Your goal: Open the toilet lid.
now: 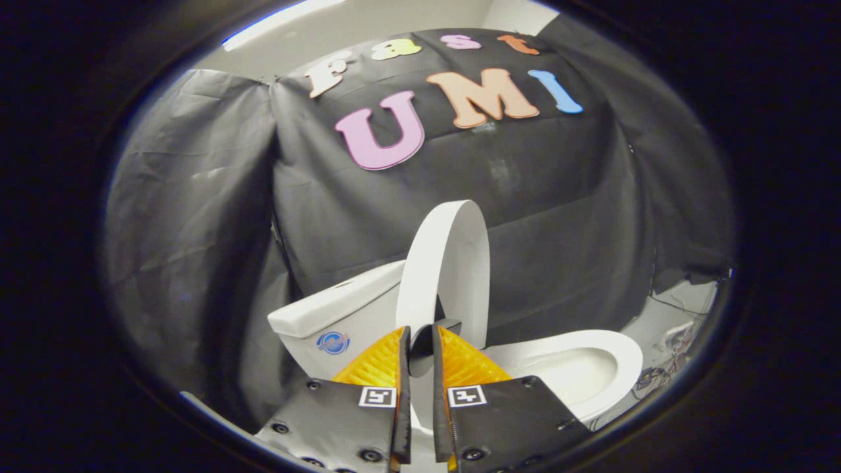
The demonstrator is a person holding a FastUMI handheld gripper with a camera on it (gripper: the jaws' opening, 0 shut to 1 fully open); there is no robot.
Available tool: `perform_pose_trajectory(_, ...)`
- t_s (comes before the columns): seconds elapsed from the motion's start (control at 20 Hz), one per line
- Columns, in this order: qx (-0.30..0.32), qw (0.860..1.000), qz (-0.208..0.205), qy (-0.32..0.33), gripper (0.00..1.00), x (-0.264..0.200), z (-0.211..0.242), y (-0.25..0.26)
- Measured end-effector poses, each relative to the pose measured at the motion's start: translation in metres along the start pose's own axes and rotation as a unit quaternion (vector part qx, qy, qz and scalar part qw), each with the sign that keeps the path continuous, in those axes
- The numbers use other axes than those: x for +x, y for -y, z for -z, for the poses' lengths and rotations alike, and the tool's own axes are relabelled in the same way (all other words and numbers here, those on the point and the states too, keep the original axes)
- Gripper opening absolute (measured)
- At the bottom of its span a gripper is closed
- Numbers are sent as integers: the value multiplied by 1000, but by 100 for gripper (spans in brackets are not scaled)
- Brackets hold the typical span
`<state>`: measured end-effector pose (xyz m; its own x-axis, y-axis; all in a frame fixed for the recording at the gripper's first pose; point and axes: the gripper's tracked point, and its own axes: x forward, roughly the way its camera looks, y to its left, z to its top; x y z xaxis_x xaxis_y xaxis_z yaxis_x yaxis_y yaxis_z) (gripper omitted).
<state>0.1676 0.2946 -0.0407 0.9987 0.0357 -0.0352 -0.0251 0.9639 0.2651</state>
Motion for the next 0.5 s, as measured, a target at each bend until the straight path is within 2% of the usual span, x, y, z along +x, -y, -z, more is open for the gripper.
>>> perform_pose_trajectory(0.5, -53, 993, -99, -22, 14, 23, 14, -64)
